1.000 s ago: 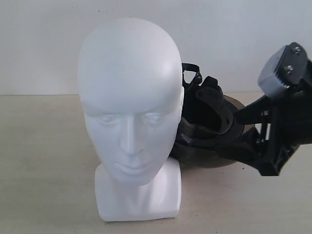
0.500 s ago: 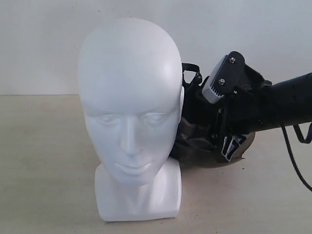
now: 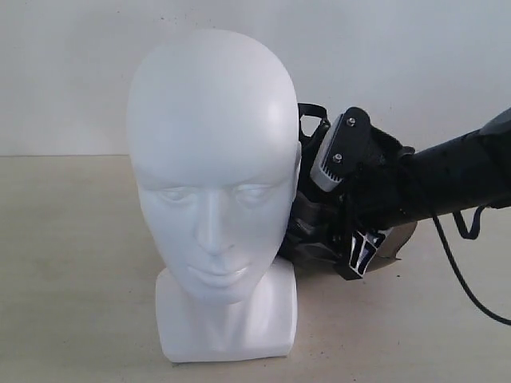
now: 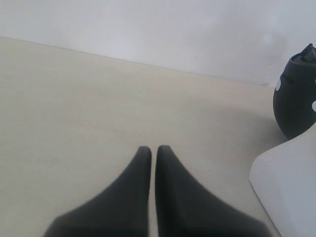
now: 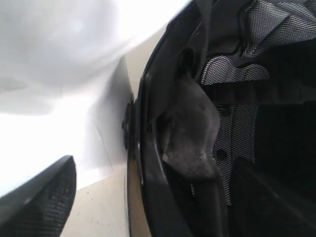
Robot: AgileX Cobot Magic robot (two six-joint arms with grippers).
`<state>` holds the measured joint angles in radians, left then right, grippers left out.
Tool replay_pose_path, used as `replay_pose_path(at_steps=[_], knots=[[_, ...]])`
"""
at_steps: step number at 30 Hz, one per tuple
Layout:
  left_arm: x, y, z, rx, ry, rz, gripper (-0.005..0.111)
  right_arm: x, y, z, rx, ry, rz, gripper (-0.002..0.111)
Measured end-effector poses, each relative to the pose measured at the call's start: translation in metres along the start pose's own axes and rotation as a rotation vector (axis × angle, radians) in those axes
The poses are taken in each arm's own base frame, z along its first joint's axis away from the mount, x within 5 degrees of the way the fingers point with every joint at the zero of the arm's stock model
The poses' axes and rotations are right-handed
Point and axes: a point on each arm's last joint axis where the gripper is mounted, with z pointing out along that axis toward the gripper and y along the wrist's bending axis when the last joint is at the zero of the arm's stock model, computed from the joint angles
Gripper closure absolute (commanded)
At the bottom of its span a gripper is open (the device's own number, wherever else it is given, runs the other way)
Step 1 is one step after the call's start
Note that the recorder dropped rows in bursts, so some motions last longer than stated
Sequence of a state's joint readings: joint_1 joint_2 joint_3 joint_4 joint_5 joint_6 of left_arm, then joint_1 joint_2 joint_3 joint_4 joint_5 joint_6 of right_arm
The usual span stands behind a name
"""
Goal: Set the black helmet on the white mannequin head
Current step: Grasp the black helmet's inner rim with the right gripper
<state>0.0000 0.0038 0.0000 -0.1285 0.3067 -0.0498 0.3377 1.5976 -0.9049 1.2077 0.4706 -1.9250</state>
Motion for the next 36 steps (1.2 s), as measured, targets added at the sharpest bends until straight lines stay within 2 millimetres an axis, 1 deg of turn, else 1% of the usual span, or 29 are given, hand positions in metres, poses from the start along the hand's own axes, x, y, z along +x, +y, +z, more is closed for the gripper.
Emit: replay_pose_path(at_steps=[3, 9, 13, 21, 23, 27, 30, 36], knots=[[0.000, 0.000, 0.000, 0.000, 0.000, 0.000, 0.102, 0.003, -0.001, 0.005, 0.005, 0.006, -0.001, 0.028], [0.000, 0.000, 0.000, 0.000, 0.000, 0.000, 0.102, 0.005, -0.002, 0.011, 0.004, -0.004, -0.066, 0.028], [0.000, 0.000, 0.000, 0.000, 0.000, 0.000, 0.102, 0.009, -0.005, 0.014, 0.035, 0.016, -0.067, 0.028], [0.000, 0.000, 0.000, 0.000, 0.000, 0.000, 0.102, 0.024, -0.004, 0.032, 0.010, 0.067, -0.044, 0.028], [0.000, 0.000, 0.000, 0.000, 0.000, 0.000, 0.102, 0.023, -0.006, 0.033, 0.013, 0.066, -0.045, 0.028], [0.000, 0.000, 0.000, 0.000, 0.000, 0.000, 0.102, 0.015, -0.012, 0.032, 0.028, 0.037, -0.044, 0.028], [0.000, 0.000, 0.000, 0.000, 0.000, 0.000, 0.102, 0.012, -0.013, 0.031, 0.026, 0.021, -0.037, 0.028], [0.000, 0.000, 0.000, 0.000, 0.000, 0.000, 0.102, 0.015, -0.011, 0.037, -0.006, 0.022, -0.026, 0.029]])
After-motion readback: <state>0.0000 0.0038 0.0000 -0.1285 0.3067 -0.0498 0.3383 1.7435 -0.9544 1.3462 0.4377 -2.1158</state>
